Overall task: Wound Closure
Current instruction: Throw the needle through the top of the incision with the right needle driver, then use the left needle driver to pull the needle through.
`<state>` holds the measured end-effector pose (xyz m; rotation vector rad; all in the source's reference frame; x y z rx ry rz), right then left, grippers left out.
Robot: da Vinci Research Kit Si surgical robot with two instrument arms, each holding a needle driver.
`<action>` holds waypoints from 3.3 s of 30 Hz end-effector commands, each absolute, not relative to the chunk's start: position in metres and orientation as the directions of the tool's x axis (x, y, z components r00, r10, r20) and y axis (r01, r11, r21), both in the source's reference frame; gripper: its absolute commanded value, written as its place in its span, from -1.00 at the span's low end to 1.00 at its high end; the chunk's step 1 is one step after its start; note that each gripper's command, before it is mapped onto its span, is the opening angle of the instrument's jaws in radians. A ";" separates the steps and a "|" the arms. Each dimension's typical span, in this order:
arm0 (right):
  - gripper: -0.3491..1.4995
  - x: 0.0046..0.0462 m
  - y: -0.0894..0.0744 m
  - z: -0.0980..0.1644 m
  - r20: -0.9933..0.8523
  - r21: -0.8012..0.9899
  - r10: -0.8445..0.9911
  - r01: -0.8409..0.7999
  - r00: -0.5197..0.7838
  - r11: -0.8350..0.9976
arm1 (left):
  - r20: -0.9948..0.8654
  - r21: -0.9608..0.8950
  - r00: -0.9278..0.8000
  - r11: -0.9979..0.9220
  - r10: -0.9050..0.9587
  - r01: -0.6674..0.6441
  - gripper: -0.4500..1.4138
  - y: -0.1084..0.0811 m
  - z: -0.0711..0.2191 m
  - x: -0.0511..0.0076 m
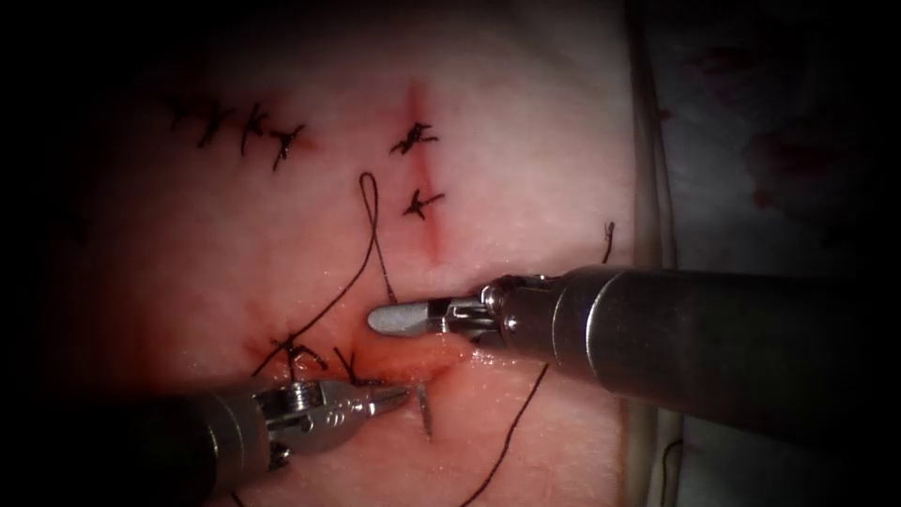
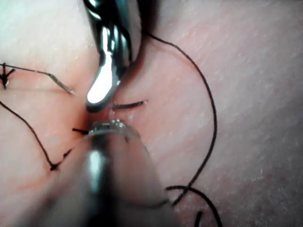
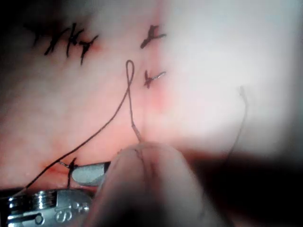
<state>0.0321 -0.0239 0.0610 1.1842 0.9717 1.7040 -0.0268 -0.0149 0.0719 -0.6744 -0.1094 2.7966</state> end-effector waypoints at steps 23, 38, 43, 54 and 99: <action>0.62 0.0225 -0.018 0.066 -0.115 0.912 0.966 -0.411 -0.230 0.011 | -0.747 0.027 -0.664 -1.000 -0.018 -0.003 -0.39 -0.013 0.071 -0.0299; 0.43 0.0226 -0.019 0.068 -0.147 0.907 0.961 -0.421 -0.234 0.037 | -0.783 0.141 -0.598 -0.985 -0.170 0.095 -0.39 -0.012 0.072 -0.0335; 0.36 0.0226 -0.019 0.068 -0.144 0.907 0.961 -0.420 -0.236 0.033 | -0.781 0.157 -0.596 -0.982 -0.186 0.101 -0.30 -0.012 0.072 -0.0345; 0.22 0.0227 -0.019 0.067 -0.145 0.907 0.960 -0.419 -0.239 0.033 | -0.760 0.175 -0.607 -0.972 -0.233 0.155 0.08 -0.013 0.074 -0.0365; -0.15 0.0193 -0.023 0.067 -0.116 0.914 0.933 -0.404 -0.341 -0.034 | -0.370 -0.924 -0.090 -0.356 0.925 0.141 -1.00 -0.008 0.060 -0.0349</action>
